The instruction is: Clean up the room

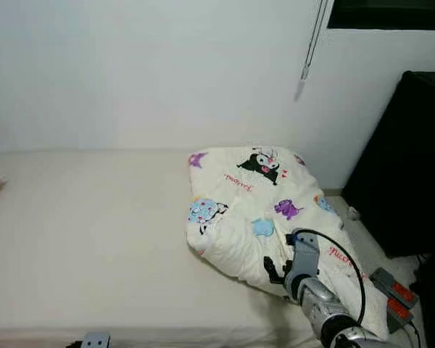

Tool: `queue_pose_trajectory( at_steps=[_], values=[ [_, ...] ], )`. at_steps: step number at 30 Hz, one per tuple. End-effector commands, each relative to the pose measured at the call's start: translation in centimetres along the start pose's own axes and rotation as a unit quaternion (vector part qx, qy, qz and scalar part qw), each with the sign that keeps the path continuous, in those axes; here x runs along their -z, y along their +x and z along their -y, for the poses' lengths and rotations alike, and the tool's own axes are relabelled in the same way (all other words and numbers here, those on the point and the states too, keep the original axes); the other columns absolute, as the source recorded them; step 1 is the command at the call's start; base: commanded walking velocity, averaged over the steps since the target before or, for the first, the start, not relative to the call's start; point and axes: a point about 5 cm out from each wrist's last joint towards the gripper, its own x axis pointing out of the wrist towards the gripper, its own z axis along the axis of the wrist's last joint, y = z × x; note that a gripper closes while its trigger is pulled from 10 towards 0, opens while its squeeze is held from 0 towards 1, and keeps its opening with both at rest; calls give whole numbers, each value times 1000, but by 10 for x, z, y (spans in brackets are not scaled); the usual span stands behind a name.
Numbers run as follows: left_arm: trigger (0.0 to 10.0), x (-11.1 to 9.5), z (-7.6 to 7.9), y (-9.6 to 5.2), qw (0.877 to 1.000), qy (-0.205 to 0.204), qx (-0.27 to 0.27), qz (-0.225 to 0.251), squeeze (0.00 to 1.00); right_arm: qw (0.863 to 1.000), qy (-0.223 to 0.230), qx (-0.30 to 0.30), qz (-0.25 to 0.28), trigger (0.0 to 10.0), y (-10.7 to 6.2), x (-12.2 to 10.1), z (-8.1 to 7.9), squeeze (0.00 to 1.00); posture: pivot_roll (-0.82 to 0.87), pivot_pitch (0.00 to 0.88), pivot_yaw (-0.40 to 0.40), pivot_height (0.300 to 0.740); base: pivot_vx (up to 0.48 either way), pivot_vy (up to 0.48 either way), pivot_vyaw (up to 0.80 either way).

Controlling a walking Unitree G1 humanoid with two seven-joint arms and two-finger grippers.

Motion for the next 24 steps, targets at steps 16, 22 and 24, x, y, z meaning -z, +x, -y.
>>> queue_pose_trajectory(
  at_steps=[16,22,24],
  values=[
    [10000,2,1,0,1000,-5,1,-8,0,1000,-1,11,0,10000,0,-5,5,0,-16,8,-3,740,0,0,0],
    [10000,1,2,0,1000,4,7,-7,0,1000,-1,12,4,10000,1,-8,5,0,-16,7,-4,740,0,-240,0],
    [10000,1,2,0,1000,7,7,-8,0,1000,-1,11,5,10000,1,-9,5,0,-16,7,-4,740,0,0,0]
  ],
)
